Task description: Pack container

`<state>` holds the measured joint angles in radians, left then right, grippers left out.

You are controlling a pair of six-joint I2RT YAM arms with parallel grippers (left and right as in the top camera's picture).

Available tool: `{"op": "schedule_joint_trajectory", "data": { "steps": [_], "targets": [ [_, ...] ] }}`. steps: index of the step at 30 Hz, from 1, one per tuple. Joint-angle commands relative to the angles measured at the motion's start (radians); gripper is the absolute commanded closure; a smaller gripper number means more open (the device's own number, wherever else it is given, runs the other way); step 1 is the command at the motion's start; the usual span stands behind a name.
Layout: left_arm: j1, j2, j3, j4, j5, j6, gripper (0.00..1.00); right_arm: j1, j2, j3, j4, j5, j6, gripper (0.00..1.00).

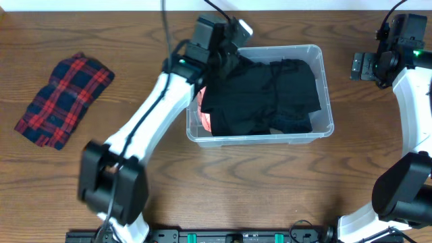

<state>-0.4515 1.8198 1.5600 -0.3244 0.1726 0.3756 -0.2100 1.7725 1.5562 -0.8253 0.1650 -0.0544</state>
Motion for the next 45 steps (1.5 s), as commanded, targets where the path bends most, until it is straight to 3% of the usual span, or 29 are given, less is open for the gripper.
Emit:
{"op": "schedule_joint_trajectory", "data": {
  "steps": [1, 8, 14, 23, 30, 34, 42, 45],
  "targets": [
    [0.007, -0.006, 0.002, -0.062, 0.007, -0.111, 0.72, 0.000, -0.016, 0.016, -0.001, 0.000, 0.016, 0.01],
    [-0.011, 0.051, 0.000, -0.252, 0.202, -0.124, 0.76, 0.000, -0.016, 0.016, -0.001, 0.000, 0.016, 0.01],
    [-0.056, 0.111, 0.000, -0.365, 0.209, -0.124, 0.77, 0.000, -0.016, 0.016, -0.001, 0.000, 0.016, 0.01],
    [-0.112, 0.208, -0.002, -0.363, 0.209, -0.123, 0.77, 0.000, -0.016, 0.016, -0.001, 0.000, 0.016, 0.01],
    [-0.090, 0.129, 0.020, -0.358, 0.204, -0.124, 0.77, 0.000, -0.016, 0.016, -0.001, 0.000, 0.016, 0.01],
    [-0.049, 0.042, 0.026, -0.314, 0.118, -0.124, 0.71, 0.000, -0.016, 0.016, -0.001, 0.000, 0.016, 0.01],
    [0.107, -0.131, 0.026, -0.313, -0.171, -0.123, 0.68, 0.000, -0.016, 0.016, -0.001, 0.000, 0.016, 0.01],
    [0.178, -0.162, 0.026, -0.323, -0.331, -0.108, 0.62, 0.000, -0.016, 0.016, -0.001, 0.000, 0.016, 0.01]
  ]
}}
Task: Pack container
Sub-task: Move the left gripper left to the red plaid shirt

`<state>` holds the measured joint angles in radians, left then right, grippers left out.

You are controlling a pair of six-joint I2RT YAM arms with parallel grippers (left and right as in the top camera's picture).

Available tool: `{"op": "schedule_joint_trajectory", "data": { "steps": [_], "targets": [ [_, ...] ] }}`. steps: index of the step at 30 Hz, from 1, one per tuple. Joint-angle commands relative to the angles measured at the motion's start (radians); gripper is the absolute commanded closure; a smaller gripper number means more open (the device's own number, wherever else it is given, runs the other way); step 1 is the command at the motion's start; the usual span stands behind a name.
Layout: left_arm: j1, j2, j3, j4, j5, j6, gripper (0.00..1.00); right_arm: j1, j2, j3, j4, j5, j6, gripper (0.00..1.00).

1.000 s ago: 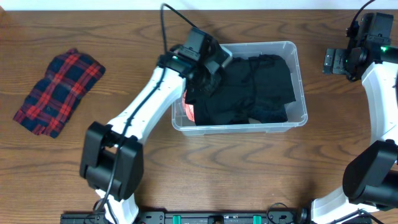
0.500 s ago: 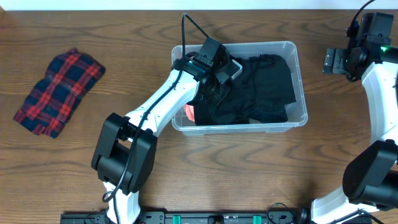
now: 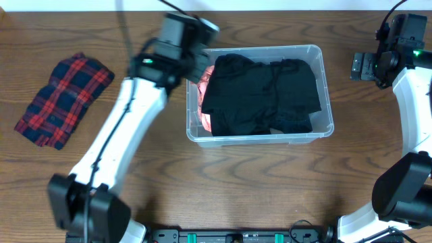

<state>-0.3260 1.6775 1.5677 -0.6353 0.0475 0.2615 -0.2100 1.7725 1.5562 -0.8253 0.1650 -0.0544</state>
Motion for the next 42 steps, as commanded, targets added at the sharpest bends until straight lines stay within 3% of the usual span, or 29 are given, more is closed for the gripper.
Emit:
{"op": "schedule_joint_trajectory", "data": {
  "steps": [1, 6, 14, 18, 22, 26, 42],
  "targets": [
    [0.078, -0.020, 0.019, -0.013, -0.281, 0.031, 0.62, 0.000, -0.016, 0.016, -0.001, 0.000, 0.016, 0.01],
    [0.229, 0.007, 0.005, 0.013, -0.513, 0.129, 0.53, 0.000, -0.016, 0.016, -0.002, 0.000, 0.016, 0.01],
    [0.520, 0.153, 0.000, 0.047, -0.504, 0.146, 0.50, 0.000, -0.016, 0.016, -0.001, 0.000, 0.016, 0.01],
    [0.593, 0.219, 0.000, 0.047, -0.502, 0.158, 0.45, 0.000, -0.016, 0.016, -0.001, 0.000, 0.016, 0.01],
    [0.626, 0.266, 0.000, 0.047, -0.502, 0.237, 0.33, 0.000, -0.016, 0.016, -0.001, 0.000, 0.016, 0.01],
    [0.645, 0.316, 0.000, 0.054, -0.501, 0.304, 0.29, 0.000, -0.016, 0.016, -0.001, 0.000, 0.016, 0.01],
    [0.652, 0.473, -0.002, 0.058, -0.422, 0.398, 0.28, 0.000, -0.016, 0.016, -0.001, 0.000, 0.016, 0.01]
  ]
}}
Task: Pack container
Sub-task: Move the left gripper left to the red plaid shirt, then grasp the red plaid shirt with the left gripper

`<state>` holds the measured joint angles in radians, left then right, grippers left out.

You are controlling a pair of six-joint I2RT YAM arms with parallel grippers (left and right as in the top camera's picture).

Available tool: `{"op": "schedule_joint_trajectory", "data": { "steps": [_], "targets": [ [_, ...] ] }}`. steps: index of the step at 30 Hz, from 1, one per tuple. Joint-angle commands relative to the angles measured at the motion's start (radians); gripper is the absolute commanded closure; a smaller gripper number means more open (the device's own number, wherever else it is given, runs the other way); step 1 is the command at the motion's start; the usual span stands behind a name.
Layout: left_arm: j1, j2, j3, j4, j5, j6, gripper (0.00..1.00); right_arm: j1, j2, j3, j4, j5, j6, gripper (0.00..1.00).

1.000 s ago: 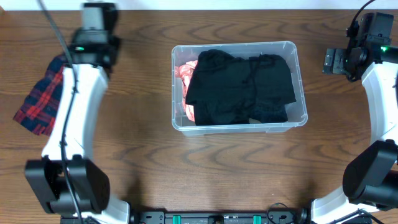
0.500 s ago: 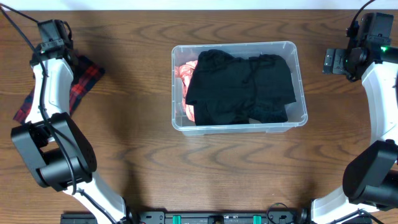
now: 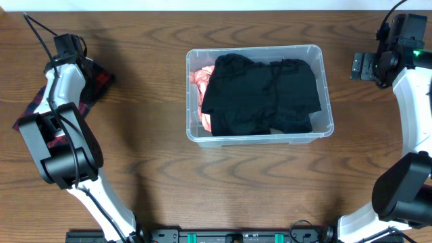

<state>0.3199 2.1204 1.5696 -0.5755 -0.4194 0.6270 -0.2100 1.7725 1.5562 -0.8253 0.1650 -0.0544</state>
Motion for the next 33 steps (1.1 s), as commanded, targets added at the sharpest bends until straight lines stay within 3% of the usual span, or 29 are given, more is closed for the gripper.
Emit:
{"op": "schedule_joint_trajectory", "data": {
  "steps": [1, 6, 10, 14, 21, 24, 33],
  "targets": [
    [0.006, 0.031, -0.004, 0.001, 0.044, 0.047, 0.27, 0.000, -0.016, 0.016, -0.001, 0.000, 0.016, 0.01],
    [-0.003, 0.006, -0.002, 0.009, 0.018, 0.077, 0.22, 0.000, -0.016, 0.016, -0.001, 0.000, 0.016, 0.01],
    [-0.031, -0.064, 0.002, 0.017, -0.046, 0.112, 0.02, 0.000, -0.016, 0.016, -0.001, 0.000, 0.016, 0.01],
    [-0.053, -0.129, 0.002, 0.015, -0.013, 0.113, 0.02, 0.000, -0.016, 0.016, -0.001, 0.000, 0.016, 0.01],
    [-0.050, -0.122, -0.003, -0.012, 0.224, 0.095, 0.00, 0.000, -0.016, 0.016, -0.001, 0.000, 0.016, 0.01],
    [-0.039, -0.095, -0.010, -0.030, 0.233, 0.094, 0.05, 0.000, -0.016, 0.016, -0.001, 0.000, 0.016, 0.01],
    [-0.008, -0.061, -0.016, -0.057, 0.233, 0.095, 0.07, 0.000, -0.016, 0.016, -0.002, 0.000, 0.016, 0.01]
  ]
}}
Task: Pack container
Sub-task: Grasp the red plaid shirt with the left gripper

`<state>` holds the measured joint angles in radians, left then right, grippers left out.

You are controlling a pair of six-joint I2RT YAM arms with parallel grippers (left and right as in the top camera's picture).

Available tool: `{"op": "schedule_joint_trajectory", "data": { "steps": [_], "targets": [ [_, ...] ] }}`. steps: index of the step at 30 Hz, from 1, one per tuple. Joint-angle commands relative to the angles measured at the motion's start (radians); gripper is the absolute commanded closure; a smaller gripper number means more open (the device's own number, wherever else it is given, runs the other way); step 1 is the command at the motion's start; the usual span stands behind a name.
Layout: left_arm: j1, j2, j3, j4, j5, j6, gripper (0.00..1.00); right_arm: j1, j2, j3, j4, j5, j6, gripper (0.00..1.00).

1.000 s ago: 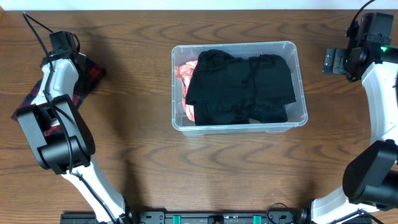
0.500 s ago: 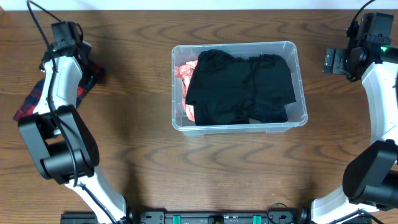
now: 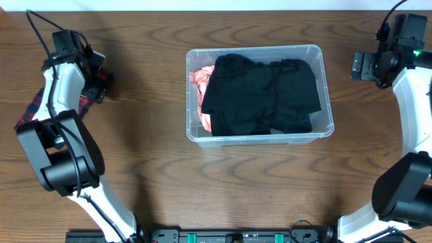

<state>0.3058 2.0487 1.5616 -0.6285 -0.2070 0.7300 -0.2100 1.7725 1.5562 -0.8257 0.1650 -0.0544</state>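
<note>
The clear plastic container [image 3: 327, 101] stands in the middle of the table. A black garment [image 3: 260, 94] fills most of it, and a pink cloth [image 3: 200, 78] shows at its left end. At the far left lies a red plaid cloth [image 3: 27, 120], mostly covered by my left arm. My left gripper [image 3: 98, 82] is over the cloth's upper right corner; its jaws are too dark to read. My right gripper [image 3: 360, 66] rests at the far right, away from the container, its jaws together and holding nothing.
The right arm's links run down the table's right edge. The left arm's links cross the left edge over the plaid cloth. Bare wood lies between the cloth and the container, and in front of the container.
My left gripper has shifted slightly to the right and toward the front, over the plaid cloth's upper right corner. The container, its contents and the right arm are unchanged.
At first my left gripper was at the container's far left corner, on the black garment. Then it was outside the container's left wall, the garment left inside. Later it had swung to the plaid cloth at the far left, where it now hovers.
</note>
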Motion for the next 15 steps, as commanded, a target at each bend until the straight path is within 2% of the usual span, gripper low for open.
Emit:
{"op": "schedule_joint_trajectory", "data": {
  "steps": [1, 15],
  "targets": [
    [0.006, 0.012, -0.008, -0.004, 0.021, -0.008, 0.07, 0.000, -0.016, 0.016, -0.001, 0.000, 0.016, 0.01],
    [0.010, 0.106, -0.010, -0.014, 0.059, 0.002, 0.07, 0.000, -0.016, 0.016, -0.001, 0.000, 0.016, 0.01]
  ]
}}
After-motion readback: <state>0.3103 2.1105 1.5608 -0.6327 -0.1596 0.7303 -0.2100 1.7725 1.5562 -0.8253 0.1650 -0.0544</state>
